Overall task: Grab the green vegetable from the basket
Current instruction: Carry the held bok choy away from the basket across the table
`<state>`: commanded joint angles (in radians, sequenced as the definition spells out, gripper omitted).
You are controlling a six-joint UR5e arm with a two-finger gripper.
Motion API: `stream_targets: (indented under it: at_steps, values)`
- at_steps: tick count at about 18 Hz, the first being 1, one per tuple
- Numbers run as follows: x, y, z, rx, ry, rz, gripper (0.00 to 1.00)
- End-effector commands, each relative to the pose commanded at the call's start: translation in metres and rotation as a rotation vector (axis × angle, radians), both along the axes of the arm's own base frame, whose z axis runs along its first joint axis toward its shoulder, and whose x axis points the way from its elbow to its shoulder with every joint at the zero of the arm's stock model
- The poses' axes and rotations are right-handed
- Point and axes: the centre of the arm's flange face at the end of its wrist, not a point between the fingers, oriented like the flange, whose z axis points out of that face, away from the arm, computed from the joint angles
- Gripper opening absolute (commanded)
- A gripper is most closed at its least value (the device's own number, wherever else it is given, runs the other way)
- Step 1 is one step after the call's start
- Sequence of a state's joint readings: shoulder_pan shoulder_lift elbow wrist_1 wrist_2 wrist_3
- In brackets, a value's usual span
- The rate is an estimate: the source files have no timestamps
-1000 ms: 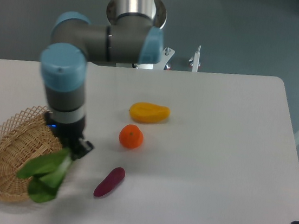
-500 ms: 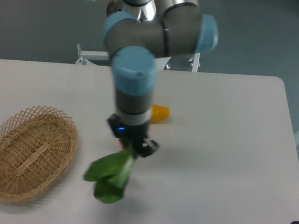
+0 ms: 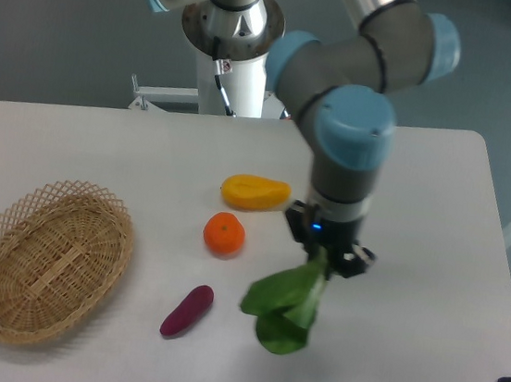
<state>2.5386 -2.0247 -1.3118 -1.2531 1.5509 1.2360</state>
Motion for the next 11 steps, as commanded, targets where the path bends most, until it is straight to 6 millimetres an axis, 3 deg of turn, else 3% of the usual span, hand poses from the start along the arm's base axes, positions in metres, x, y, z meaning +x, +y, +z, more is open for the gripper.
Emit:
stream_targets:
  at_steps: [11]
  values:
    - [-0.069,-0.012,-0.022,-0.007,0.004,0.003,0.15]
